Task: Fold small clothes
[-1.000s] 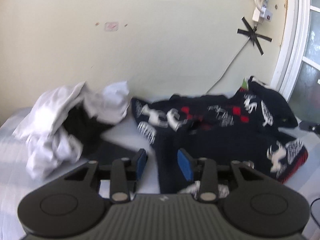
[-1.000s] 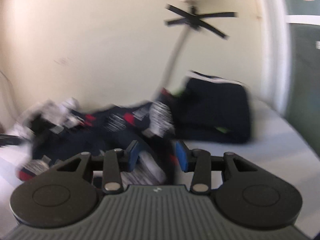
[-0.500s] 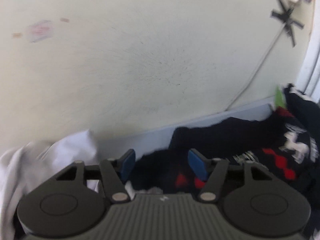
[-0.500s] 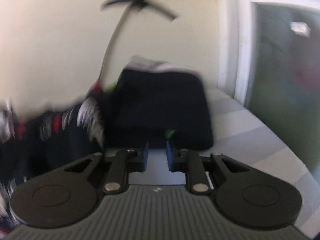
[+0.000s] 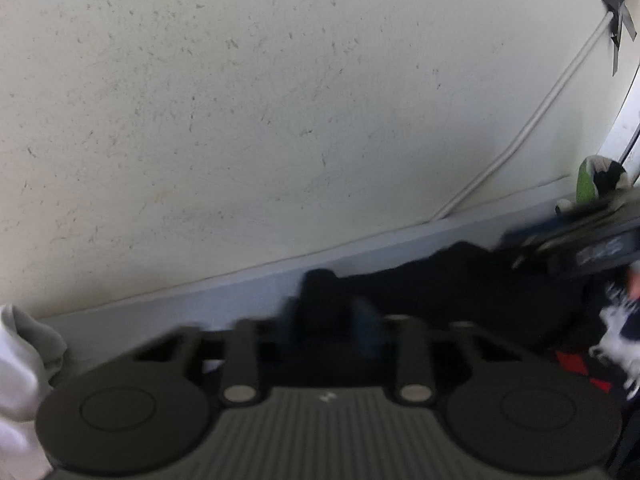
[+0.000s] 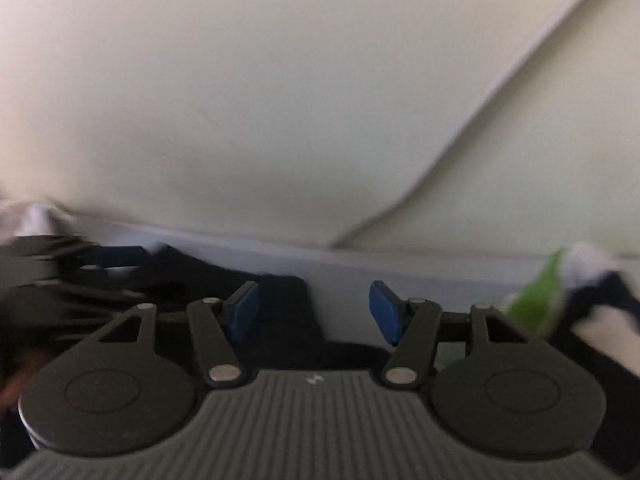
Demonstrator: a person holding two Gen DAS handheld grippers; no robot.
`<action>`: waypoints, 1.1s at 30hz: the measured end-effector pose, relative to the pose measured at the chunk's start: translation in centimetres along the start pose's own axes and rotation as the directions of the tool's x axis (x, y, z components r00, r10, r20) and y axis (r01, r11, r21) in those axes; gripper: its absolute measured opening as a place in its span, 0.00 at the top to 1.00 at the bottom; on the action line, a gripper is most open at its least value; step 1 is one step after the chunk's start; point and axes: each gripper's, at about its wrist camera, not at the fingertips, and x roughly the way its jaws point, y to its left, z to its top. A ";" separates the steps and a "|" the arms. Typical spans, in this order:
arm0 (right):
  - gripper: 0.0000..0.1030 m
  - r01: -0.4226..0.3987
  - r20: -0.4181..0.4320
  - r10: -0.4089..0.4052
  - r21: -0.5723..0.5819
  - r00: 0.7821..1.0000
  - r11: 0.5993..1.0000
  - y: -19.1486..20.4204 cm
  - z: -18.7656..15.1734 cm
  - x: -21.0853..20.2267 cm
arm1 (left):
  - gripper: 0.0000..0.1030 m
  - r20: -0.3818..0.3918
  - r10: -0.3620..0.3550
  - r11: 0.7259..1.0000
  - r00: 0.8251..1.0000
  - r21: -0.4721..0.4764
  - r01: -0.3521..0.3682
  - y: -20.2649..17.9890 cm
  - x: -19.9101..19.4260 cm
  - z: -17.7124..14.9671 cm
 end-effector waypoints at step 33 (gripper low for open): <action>0.68 -0.080 0.433 0.186 -0.250 0.882 0.965 6.9 -34.9 -23.6 | 0.44 0.331 -0.131 0.977 0.935 0.202 0.066 -8.0 -30.2 -28.1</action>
